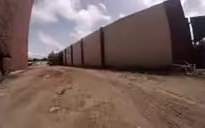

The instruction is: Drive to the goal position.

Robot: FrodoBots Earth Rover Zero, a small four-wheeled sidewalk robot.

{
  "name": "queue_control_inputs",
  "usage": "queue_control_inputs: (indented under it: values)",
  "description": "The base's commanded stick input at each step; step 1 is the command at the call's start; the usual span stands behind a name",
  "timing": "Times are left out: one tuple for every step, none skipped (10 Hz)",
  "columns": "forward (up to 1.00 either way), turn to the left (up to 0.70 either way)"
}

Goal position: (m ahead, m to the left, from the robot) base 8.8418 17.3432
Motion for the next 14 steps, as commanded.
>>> queue_control_inputs:
  values:
    - [0.85,0.0]
    - [0.85,0.0]
    - [0.85,0.0]
    - [0.85,0.0]
    - [0.85,0.0]
    - [0.85,0.0]
    - [0.85,0.0]
    - [0.85,0.0]
    - [0.85,0.0]
    - [0.85,0.0]
    - [0.85,0.0]
    - [0.85,0.0]
    - [0.85,0.0]
    - [0.85,0.0]
